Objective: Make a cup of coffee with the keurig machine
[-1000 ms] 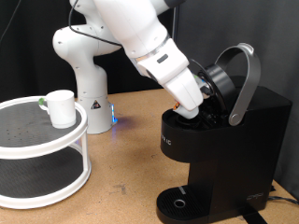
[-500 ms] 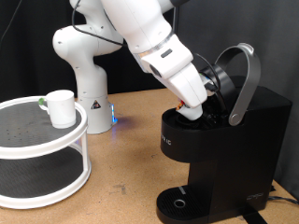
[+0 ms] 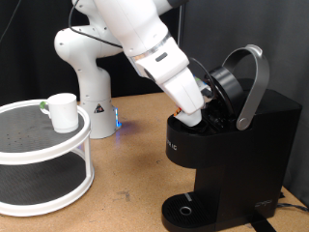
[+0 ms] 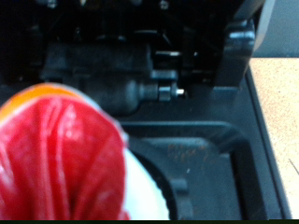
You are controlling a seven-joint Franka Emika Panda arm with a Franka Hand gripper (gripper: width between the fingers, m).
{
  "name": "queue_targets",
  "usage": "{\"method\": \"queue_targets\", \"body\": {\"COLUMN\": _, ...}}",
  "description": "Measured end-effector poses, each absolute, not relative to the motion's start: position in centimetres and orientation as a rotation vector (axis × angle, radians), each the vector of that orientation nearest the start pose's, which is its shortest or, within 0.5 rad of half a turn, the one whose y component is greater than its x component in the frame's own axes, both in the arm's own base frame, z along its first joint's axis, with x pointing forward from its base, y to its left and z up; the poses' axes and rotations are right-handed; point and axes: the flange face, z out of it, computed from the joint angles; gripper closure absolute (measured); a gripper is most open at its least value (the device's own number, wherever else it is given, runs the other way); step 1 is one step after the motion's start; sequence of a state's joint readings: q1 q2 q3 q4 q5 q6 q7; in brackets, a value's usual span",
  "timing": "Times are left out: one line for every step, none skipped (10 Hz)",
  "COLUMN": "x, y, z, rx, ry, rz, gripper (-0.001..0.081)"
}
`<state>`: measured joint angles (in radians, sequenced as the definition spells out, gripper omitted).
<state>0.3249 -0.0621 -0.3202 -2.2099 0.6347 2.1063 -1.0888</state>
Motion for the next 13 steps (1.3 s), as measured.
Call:
{"method": "queue_targets", "body": {"x": 51.7, "y": 2.7, "z": 40.8, "rx": -2.441, "ry": -0.952, "rz": -0.313, "gripper": 0.0738}}
{"method": "queue_targets", "body": {"x": 51.7, "y": 2.8, "z": 40.9, "rx": -2.445, "ry": -0.942, "rz": -0.298, "gripper": 0.0738}}
{"method": "queue_targets", "body": {"x": 51.7, "y": 2.8, "z": 40.8, "rx": -2.450, "ry": -0.932, "rz": -0.289, "gripper": 0.0738}}
{"method": "queue_targets", "body": {"x": 51.8, "y": 2.9, "z": 40.8, "rx": -2.456, "ry": -0.923, "rz": -0.282, "gripper": 0.0738}}
{"method": "queue_targets", "body": {"x": 51.9, "y": 3.0, "z": 40.8, "rx": -2.459, "ry": -0.921, "rz": -0.277, "gripper": 0.0738}}
{"method": "queue_targets", "body": {"x": 51.9, "y": 3.1, "z": 40.7, "rx": -2.459, "ry": -0.923, "rz": -0.274, "gripper": 0.0738}}
{"method": "queue_targets", "body": {"x": 51.9, "y": 3.2, "z": 40.6, "rx": -2.459, "ry": -0.927, "rz": -0.268, "gripper": 0.0738}}
{"method": "queue_targets", "body": {"x": 51.9, "y": 3.4, "z": 40.5, "rx": -2.460, "ry": -0.932, "rz": -0.257, "gripper": 0.0738}}
{"method": "queue_targets", "body": {"x": 51.9, "y": 3.7, "z": 40.4, "rx": -2.462, "ry": -0.940, "rz": -0.249, "gripper": 0.0738}}
{"method": "queue_targets", "body": {"x": 51.9, "y": 3.9, "z": 40.3, "rx": -2.462, "ry": -0.946, "rz": -0.243, "gripper": 0.0738}}
{"method": "queue_targets", "body": {"x": 52.0, "y": 4.0, "z": 40.1, "rx": -2.461, "ry": -0.949, "rz": -0.238, "gripper": 0.0738}}
{"method": "queue_targets", "body": {"x": 52.1, "y": 4.2, "z": 40.0, "rx": -2.462, "ry": -0.951, "rz": -0.235, "gripper": 0.0738}}
{"method": "queue_targets", "body": {"x": 52.2, "y": 4.2, "z": 39.8, "rx": -2.463, "ry": -0.951, "rz": -0.229, "gripper": 0.0738}}
